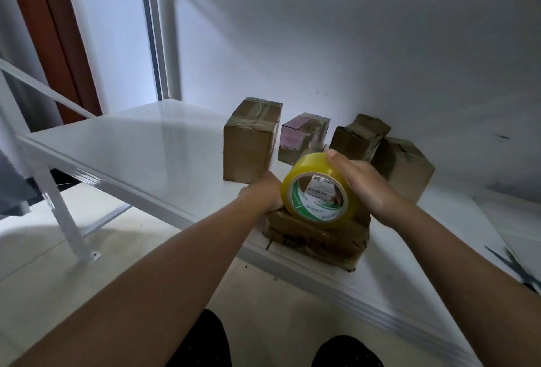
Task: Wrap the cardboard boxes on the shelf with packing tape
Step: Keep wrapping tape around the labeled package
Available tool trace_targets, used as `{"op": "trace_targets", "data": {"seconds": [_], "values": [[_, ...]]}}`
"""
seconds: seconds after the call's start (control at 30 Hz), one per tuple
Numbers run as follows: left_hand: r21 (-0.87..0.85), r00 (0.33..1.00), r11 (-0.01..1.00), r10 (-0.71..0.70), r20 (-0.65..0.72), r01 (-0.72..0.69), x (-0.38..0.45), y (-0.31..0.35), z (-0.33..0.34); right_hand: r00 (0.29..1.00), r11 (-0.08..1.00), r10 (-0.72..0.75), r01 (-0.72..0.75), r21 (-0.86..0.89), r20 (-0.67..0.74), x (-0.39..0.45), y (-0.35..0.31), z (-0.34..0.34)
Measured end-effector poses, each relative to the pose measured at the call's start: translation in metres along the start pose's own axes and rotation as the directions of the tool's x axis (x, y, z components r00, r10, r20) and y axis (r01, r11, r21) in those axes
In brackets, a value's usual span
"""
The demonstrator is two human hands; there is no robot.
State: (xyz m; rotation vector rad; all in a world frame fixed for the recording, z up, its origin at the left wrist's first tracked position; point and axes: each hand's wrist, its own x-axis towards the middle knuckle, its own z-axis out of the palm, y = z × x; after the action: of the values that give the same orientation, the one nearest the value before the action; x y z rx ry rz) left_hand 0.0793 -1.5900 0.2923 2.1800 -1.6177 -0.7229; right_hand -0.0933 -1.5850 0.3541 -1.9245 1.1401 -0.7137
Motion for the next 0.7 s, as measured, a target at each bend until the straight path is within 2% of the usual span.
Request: {"op": "trace_targets", "data": {"seconds": [0.13, 0.2, 0.27, 0.33, 0.4, 0.57, 0.7], "values": [[0.342, 0.984, 0.939, 0.024, -0.175, 0.037, -0.007, 0.006, 0.0, 0.989, 0.947, 0.042, 0.005, -0.322, 0.141, 0.008, -0.033, -0.01], [0.431, 0.973, 0.9, 0.036, -0.226, 0.067, -0.008, 0.009, 0.004, 0.984, 0.876, 0.081, 0.005, -0.482, 0.158, 0.009, -0.041, -0.023], [0.484, 0.966, 0.871, 0.05, -0.255, 0.082, -0.007, 0.012, 0.004, 0.963, 0.795, 0.194, -0.041, -0.606, 0.19, 0.003, -0.045, -0.044], [0.554, 0.959, 0.83, 0.098, -0.266, 0.069, -0.006, 0.015, 0.004, 0.905, 0.729, 0.358, -0.117, -0.675, 0.23, -0.01, -0.043, -0.061], [0.64, 0.947, 0.766, 0.161, -0.277, 0.057, -0.007, 0.019, 0.005, 0.853, 0.647, 0.454, -0.118, -0.753, 0.256, -0.023, -0.035, -0.068], [0.823, 0.905, 0.568, 0.341, -0.256, 0.019, -0.011, 0.033, 0.013, 0.862, 0.479, 0.477, -0.091, -0.873, 0.172, -0.027, 0.006, -0.051], [0.903, 0.857, 0.412, 0.503, -0.113, -0.122, -0.009, 0.045, 0.022, 0.864, 0.502, 0.48, -0.124, -0.856, 0.156, -0.023, 0.026, -0.045]]}}
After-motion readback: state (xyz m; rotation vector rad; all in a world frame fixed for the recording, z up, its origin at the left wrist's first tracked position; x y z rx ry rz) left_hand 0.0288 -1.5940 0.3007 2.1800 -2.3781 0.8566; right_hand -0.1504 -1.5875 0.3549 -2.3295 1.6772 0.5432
